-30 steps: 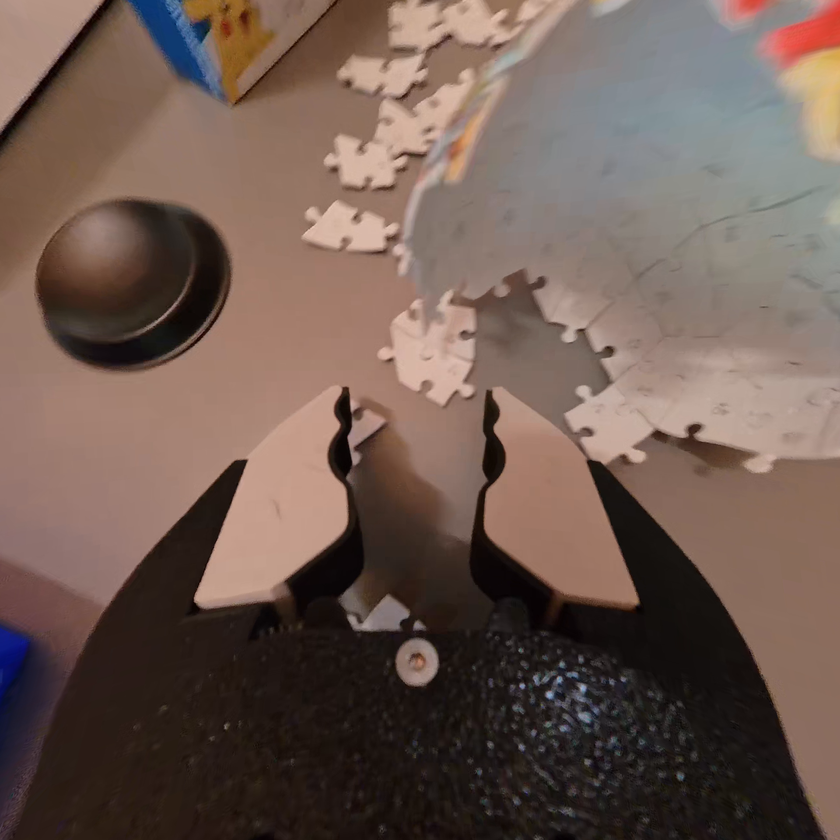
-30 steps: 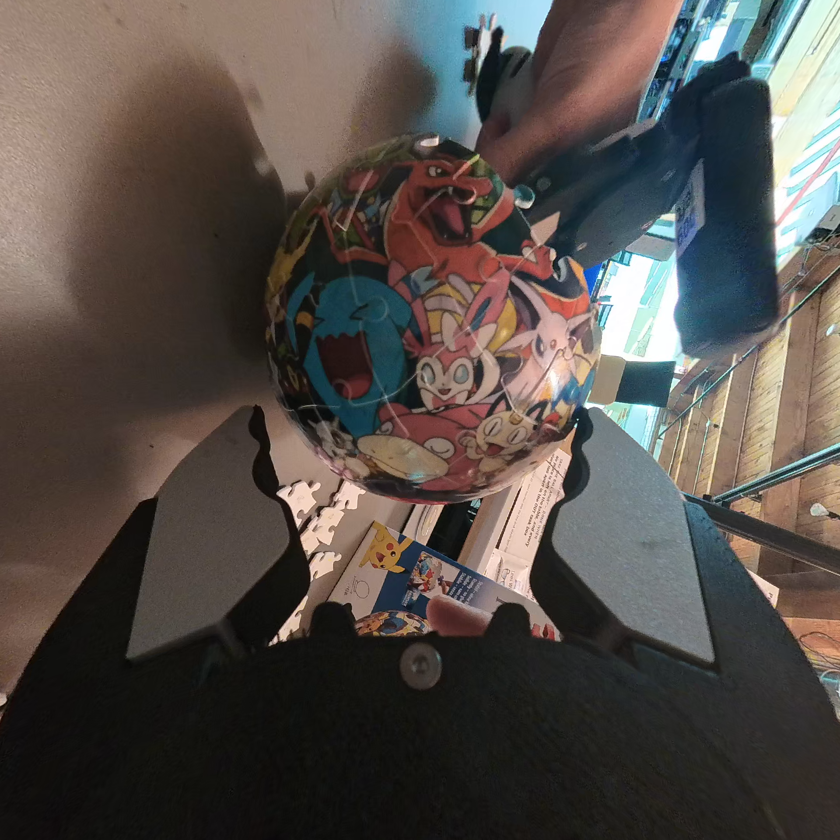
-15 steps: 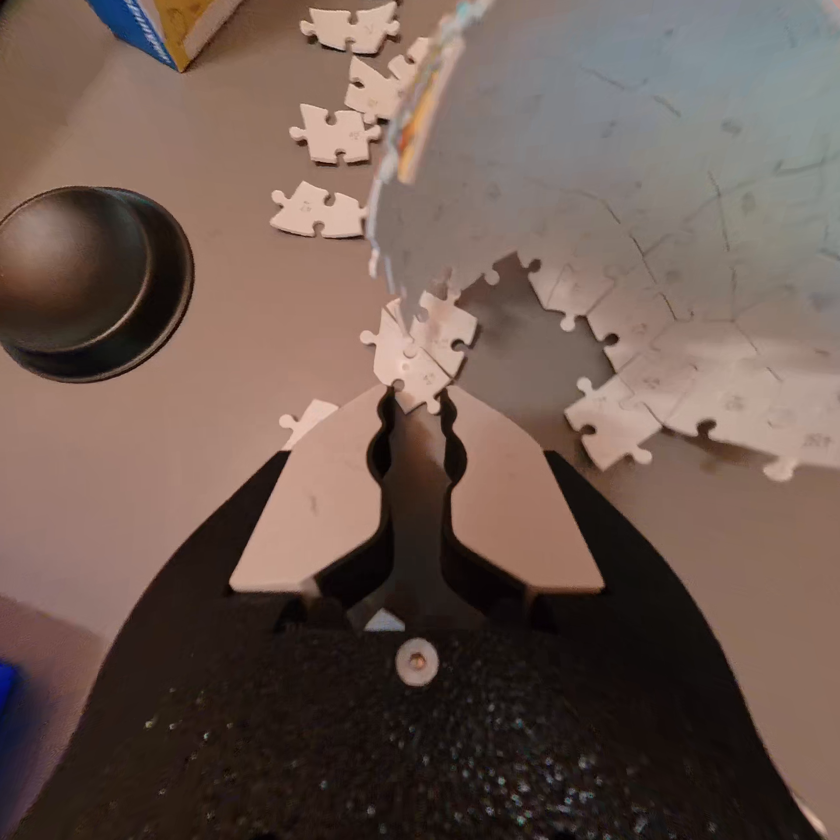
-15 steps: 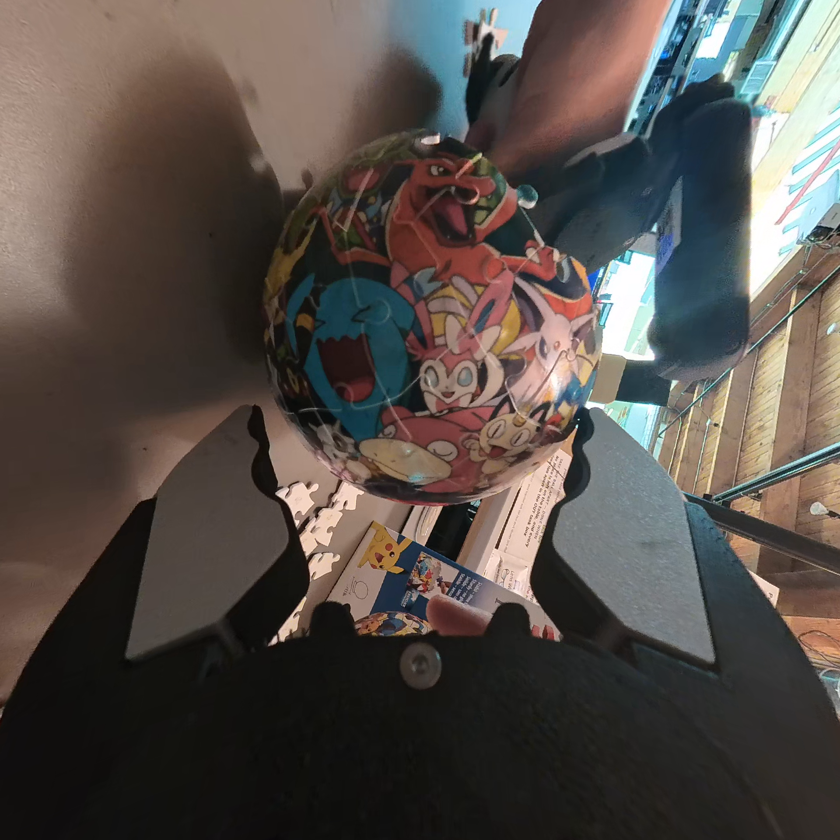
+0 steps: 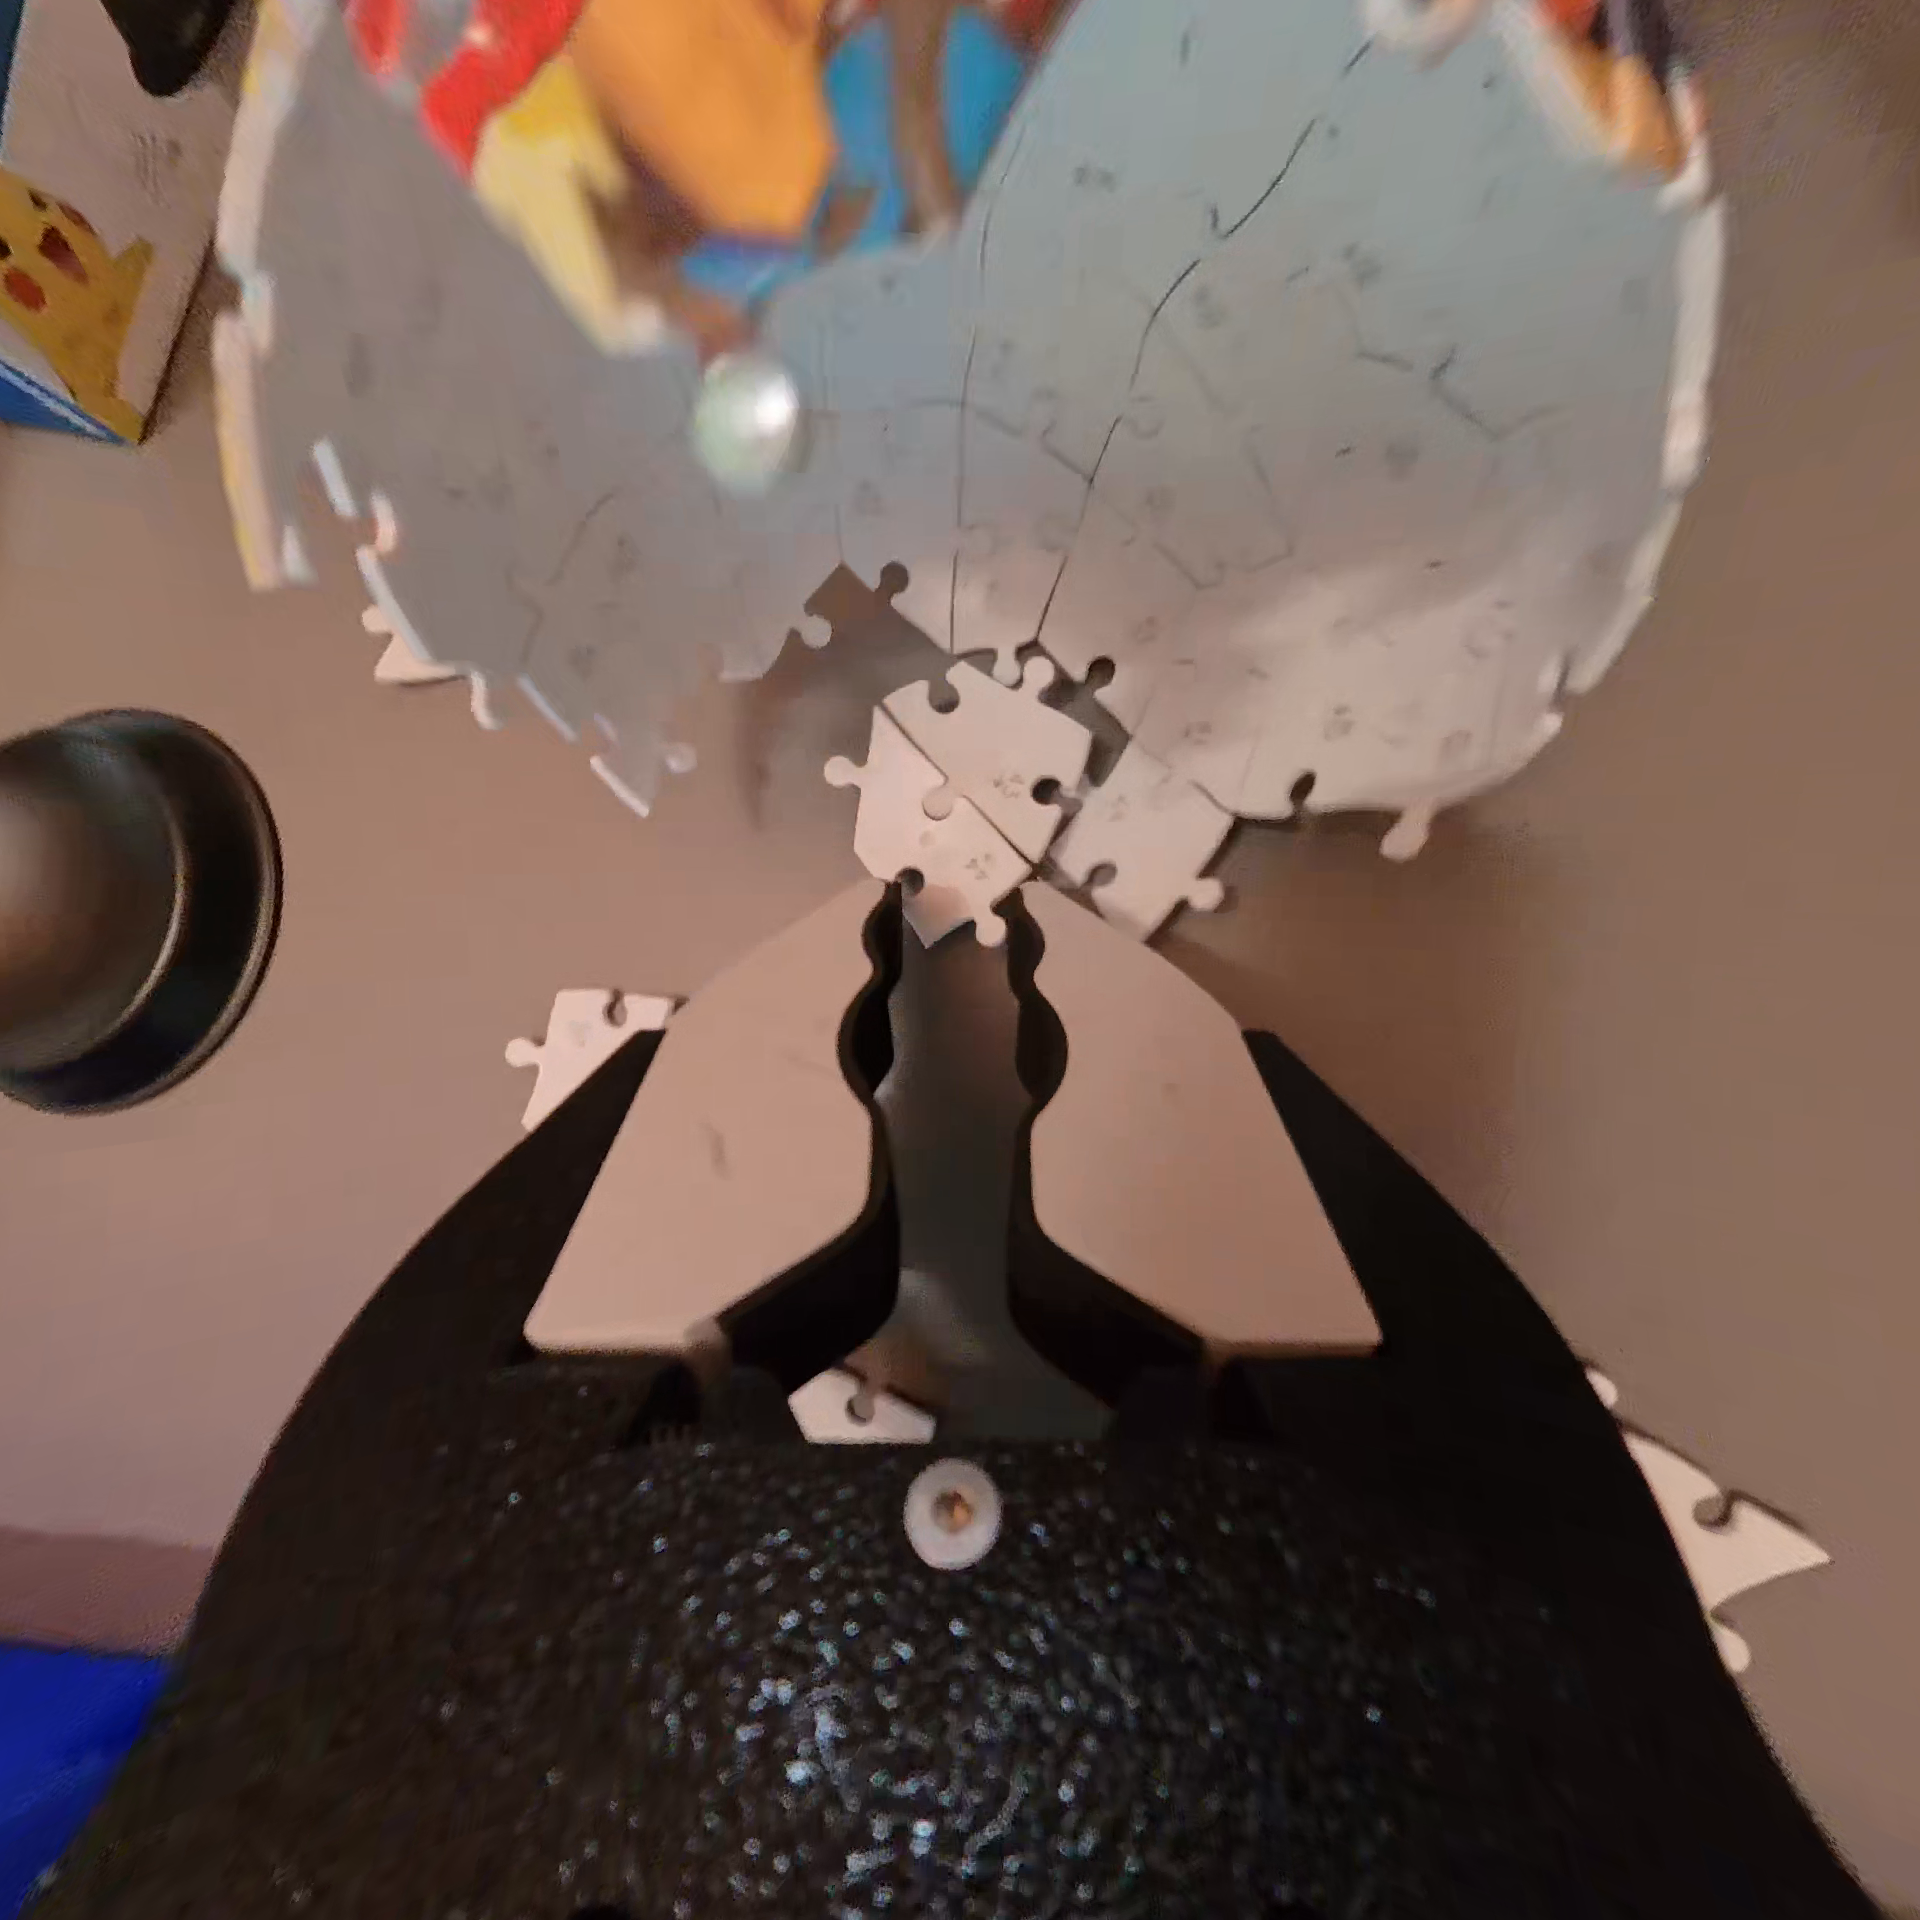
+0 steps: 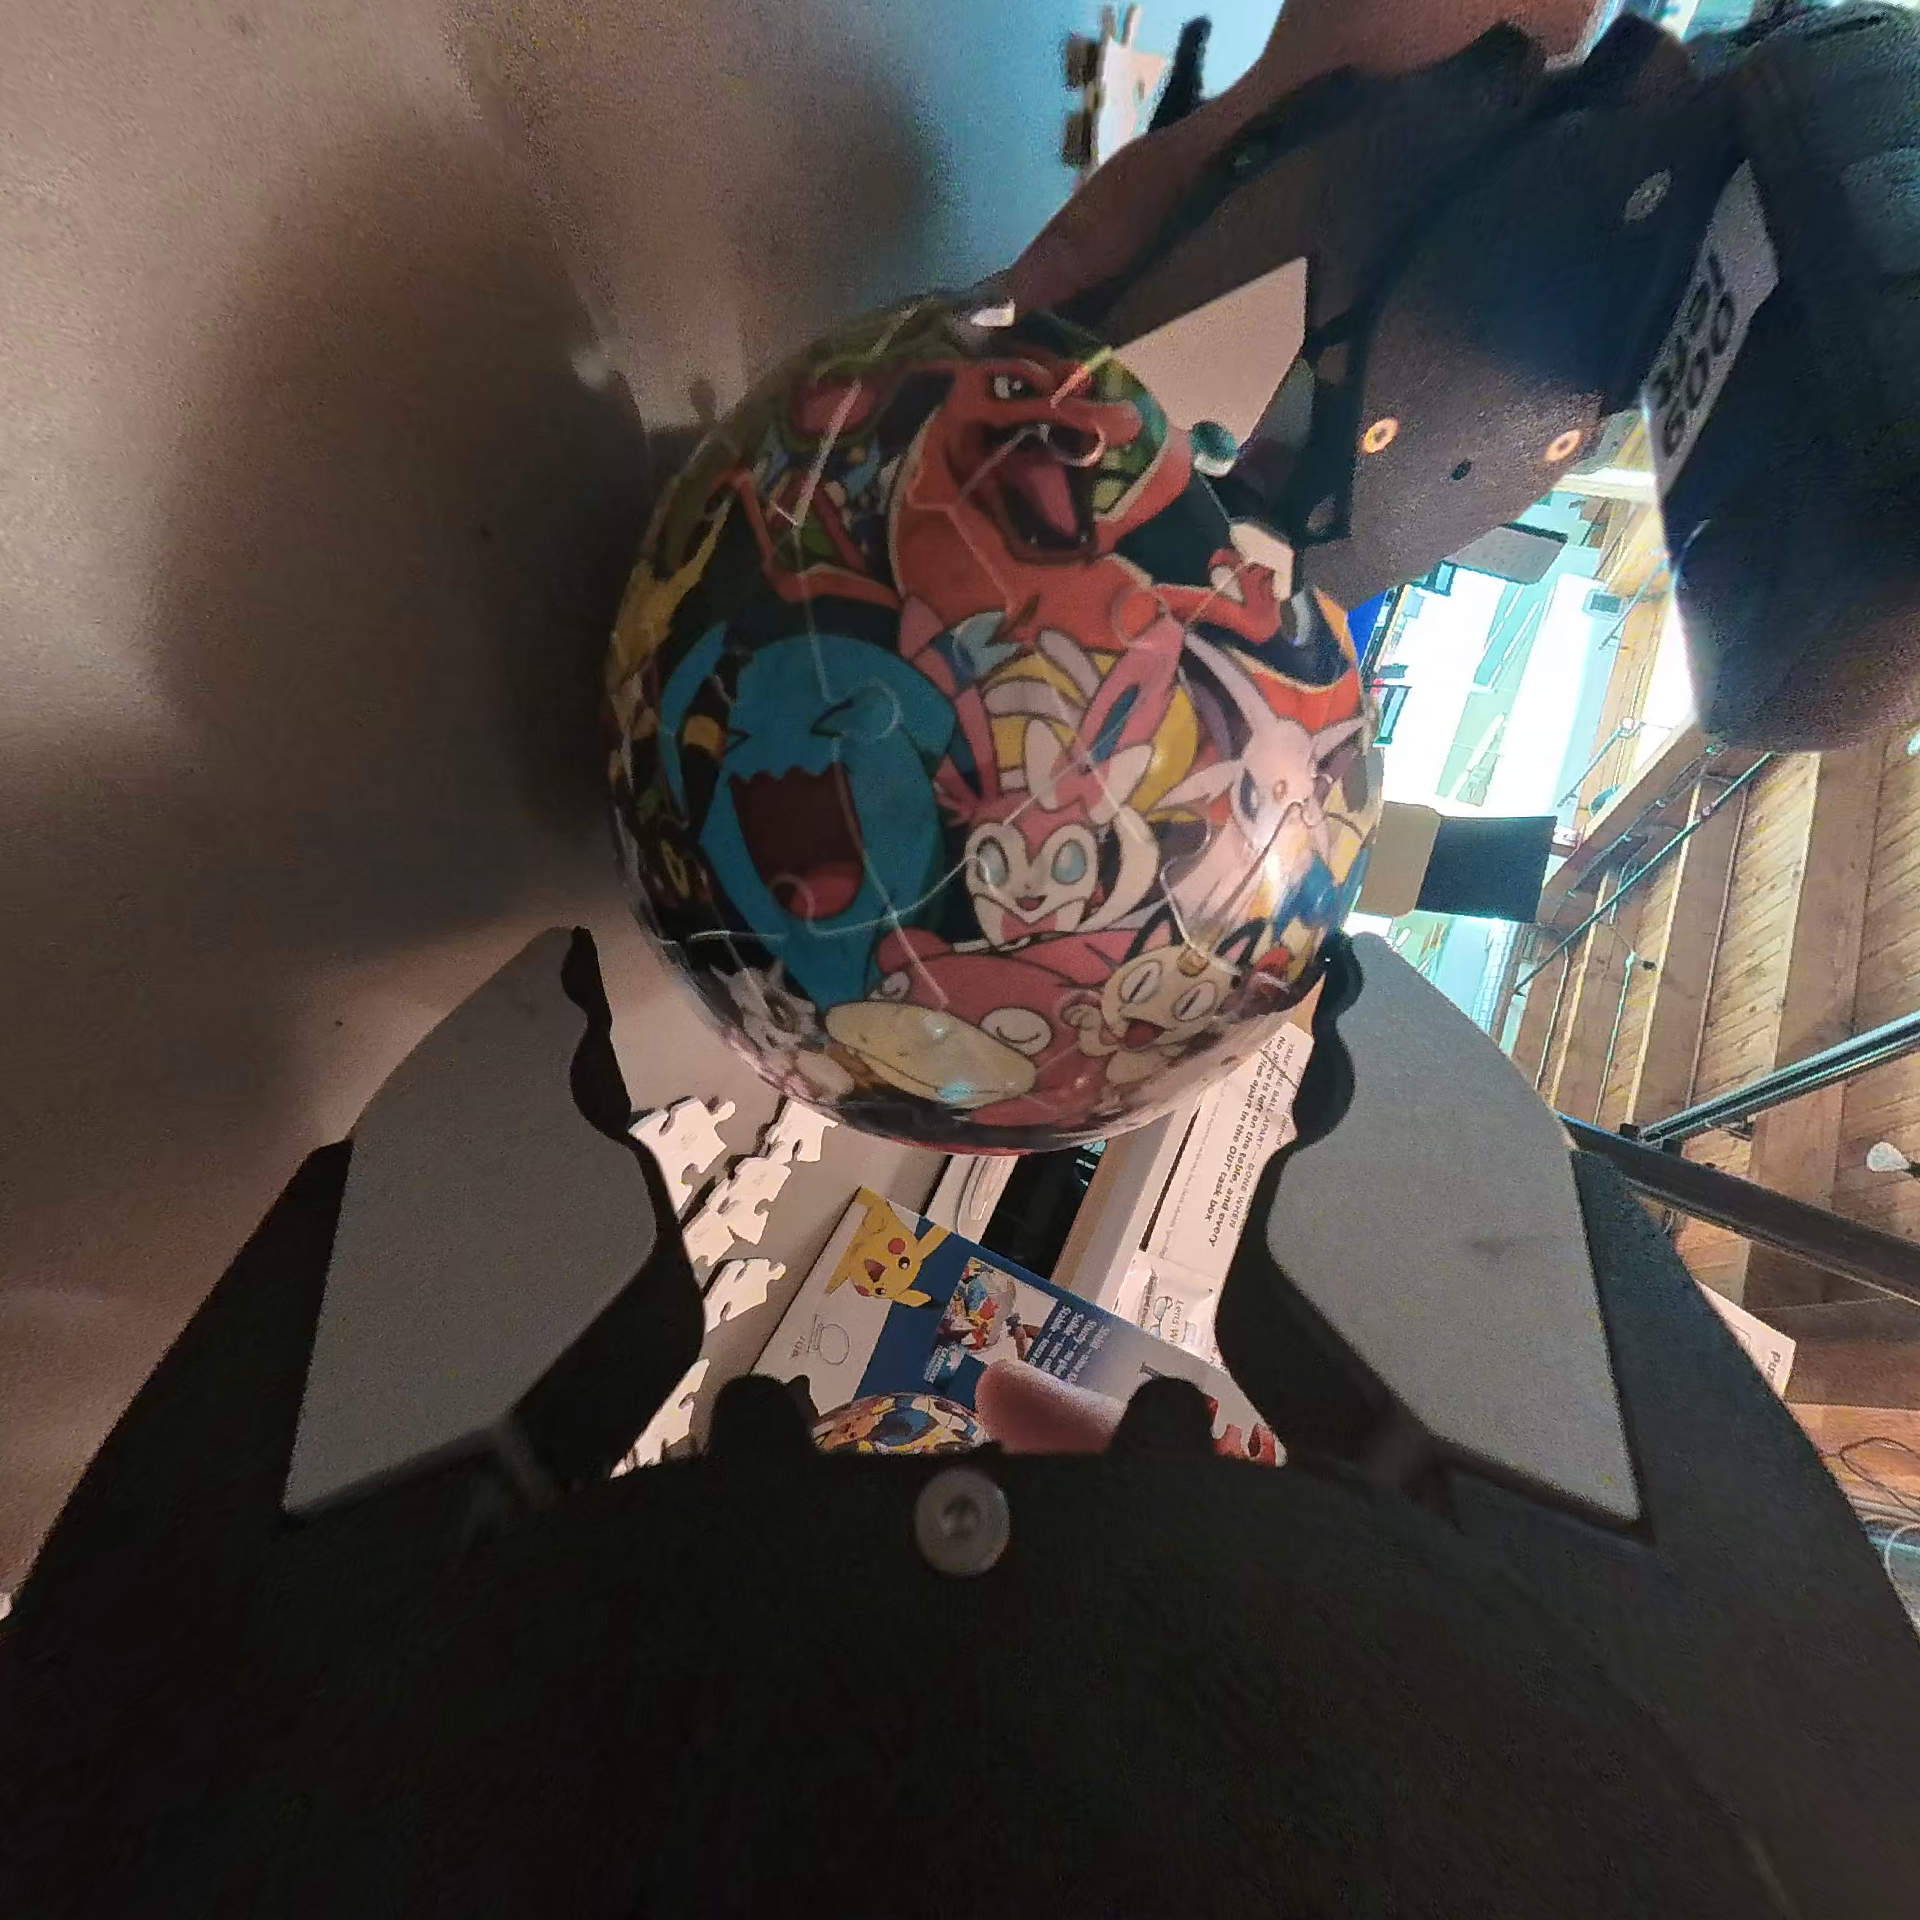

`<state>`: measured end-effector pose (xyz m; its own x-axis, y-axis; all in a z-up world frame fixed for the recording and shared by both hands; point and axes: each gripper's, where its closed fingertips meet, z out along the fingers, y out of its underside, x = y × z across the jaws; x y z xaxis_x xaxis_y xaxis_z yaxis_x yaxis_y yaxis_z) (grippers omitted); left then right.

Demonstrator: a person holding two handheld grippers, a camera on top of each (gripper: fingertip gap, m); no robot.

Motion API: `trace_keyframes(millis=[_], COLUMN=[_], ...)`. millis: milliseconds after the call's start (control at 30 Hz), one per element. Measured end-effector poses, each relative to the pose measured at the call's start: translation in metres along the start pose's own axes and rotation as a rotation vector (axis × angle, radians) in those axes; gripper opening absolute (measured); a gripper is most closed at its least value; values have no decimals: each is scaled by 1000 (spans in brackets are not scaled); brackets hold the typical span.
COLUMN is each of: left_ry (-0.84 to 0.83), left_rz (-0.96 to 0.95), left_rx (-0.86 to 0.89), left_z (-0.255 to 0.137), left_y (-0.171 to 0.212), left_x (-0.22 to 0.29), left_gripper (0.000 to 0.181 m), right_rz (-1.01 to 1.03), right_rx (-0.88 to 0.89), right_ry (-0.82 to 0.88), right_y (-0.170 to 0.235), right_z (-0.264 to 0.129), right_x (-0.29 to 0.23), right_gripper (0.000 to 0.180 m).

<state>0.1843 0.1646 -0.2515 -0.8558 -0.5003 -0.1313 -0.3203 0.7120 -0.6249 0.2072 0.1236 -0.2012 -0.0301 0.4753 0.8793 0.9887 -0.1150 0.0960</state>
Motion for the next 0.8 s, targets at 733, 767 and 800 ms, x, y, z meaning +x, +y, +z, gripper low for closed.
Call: trace_keyframes(millis=[733, 767, 800], left_ry=[135, 145, 154], left_rz=[-94, -127, -157], left_rx=[185, 214, 238], left_z=[-7, -9, -11], left_y=[-20, -23, -25], left_x=[8, 6, 5], left_gripper=[29, 30, 32], right_rz=[-5, -4, -2], right_rx=[2, 1, 1], right_ry=[-1, -1, -2], right_y=[-2, -1, -1], right_z=[2, 1, 0], right_x=[2, 2, 1], right_gripper=[127, 127, 127])
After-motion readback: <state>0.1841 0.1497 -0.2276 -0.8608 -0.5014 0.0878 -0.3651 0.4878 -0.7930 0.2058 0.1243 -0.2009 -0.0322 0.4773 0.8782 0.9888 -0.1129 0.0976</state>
